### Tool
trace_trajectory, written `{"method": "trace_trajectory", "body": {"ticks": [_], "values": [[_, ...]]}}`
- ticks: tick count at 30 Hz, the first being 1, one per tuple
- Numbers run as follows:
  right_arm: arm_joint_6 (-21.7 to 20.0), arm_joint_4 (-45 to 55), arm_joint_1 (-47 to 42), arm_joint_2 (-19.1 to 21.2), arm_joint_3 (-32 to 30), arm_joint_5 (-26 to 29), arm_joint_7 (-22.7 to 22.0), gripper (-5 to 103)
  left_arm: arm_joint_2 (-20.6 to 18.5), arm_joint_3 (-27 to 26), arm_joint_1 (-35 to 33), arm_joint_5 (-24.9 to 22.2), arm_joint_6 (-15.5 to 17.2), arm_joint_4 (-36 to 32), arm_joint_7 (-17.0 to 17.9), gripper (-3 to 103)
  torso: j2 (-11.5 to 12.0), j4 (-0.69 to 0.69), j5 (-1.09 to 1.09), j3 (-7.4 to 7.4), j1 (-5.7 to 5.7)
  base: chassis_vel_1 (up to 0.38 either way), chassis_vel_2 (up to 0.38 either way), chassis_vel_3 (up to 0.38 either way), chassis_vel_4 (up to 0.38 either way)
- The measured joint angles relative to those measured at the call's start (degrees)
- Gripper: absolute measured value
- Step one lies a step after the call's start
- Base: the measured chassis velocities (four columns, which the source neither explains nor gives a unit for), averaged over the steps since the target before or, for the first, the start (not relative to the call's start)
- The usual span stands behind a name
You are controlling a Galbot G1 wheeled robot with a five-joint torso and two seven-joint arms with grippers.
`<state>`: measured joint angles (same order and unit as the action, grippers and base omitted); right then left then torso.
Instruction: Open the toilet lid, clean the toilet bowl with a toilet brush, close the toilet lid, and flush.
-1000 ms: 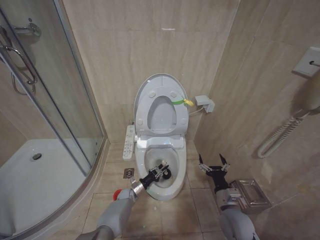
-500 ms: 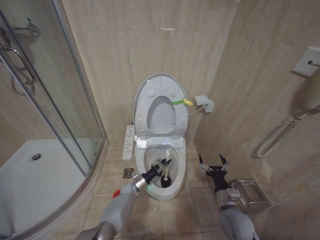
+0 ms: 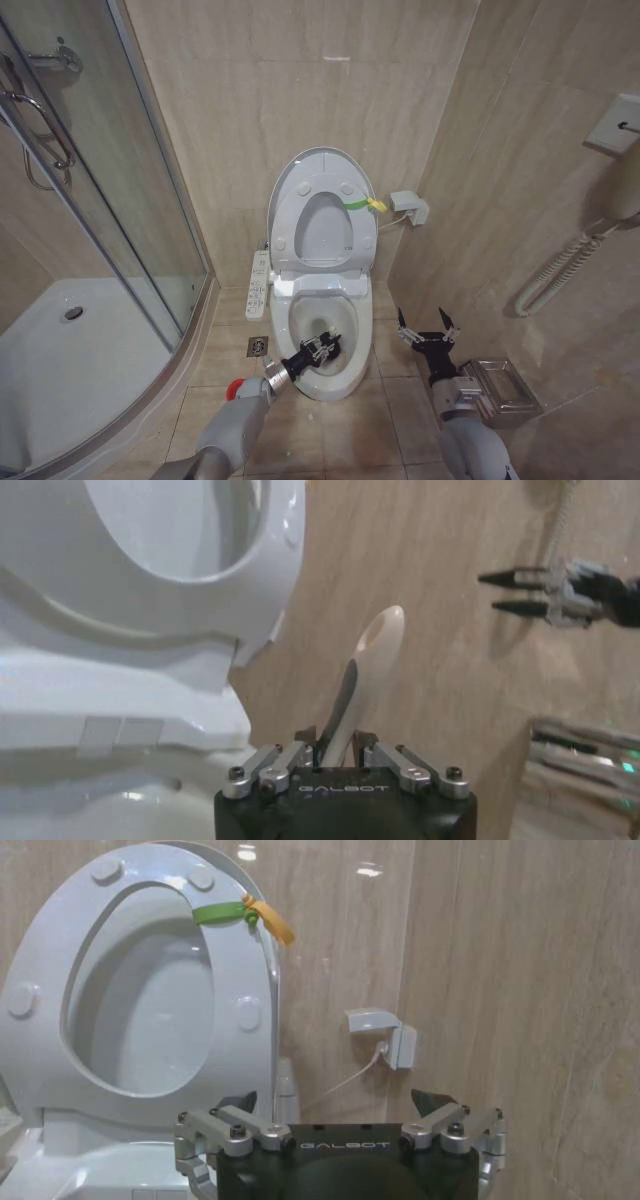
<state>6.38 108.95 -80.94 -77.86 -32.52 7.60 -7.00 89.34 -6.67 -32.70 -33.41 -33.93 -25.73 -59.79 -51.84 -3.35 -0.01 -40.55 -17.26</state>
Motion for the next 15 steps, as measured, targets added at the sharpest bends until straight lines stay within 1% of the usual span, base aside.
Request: {"method": "trace_trajectory", "body": {"ticks": [2,3,5,6,8,12,13,15], "values": [[0.00,0.00,0.00,0.00,0.00,0.00,0.00,100,-0.15,0.01,-0.01,-0.50,0.03,-0.98,0.55,23,0.00,-0.01,0.01,0.00,0.00,0.000,0.000,0.000,0.000],[0.00,0.00,0.00,0.00,0.00,0.00,0.00,100,-0.31,0.00,0.01,-0.65,0.04,-1.82,1.39,23,0.00,-0.02,0.00,0.00,0.00,0.000,0.000,0.000,0.000],[0.00,0.00,0.00,0.00,0.00,0.00,0.00,100,-0.88,-0.16,0.63,0.55,-0.29,-3.46,4.51,22,0.00,-0.02,-0.01,-0.01,0.00,0.000,0.000,0.000,0.000],[0.00,0.00,0.00,0.00,0.00,0.00,0.00,100,-0.88,-0.16,0.63,0.55,-0.29,-3.46,4.51,22,0.00,-0.02,-0.01,-0.01,0.00,0.000,0.000,0.000,0.000],[0.00,0.00,0.00,0.00,0.00,0.00,0.00,100,-1.57,-0.43,1.36,1.16,-0.49,-4.19,5.95,22,0.00,-0.02,0.00,0.00,0.00,0.000,0.000,0.000,0.000],[0.00,0.00,0.00,0.00,0.00,0.00,0.00,100,-2.46,-0.20,1.62,1.33,-0.50,-4.62,6.34,22,0.00,0.00,-0.01,0.00,-0.01,0.000,0.000,0.000,0.000],[0.00,0.00,0.00,0.00,0.00,0.00,0.00,100,-2.63,-0.20,1.62,1.33,-0.50,-4.73,6.33,17,0.00,-0.01,0.00,0.00,0.00,0.000,0.000,0.000,0.000],[0.00,0.00,0.00,0.00,0.00,0.00,0.00,100,-2.85,-0.20,1.49,1.29,-0.50,-4.99,6.25,17,0.00,0.00,0.00,0.00,0.00,0.000,0.000,0.000,0.000]]}}
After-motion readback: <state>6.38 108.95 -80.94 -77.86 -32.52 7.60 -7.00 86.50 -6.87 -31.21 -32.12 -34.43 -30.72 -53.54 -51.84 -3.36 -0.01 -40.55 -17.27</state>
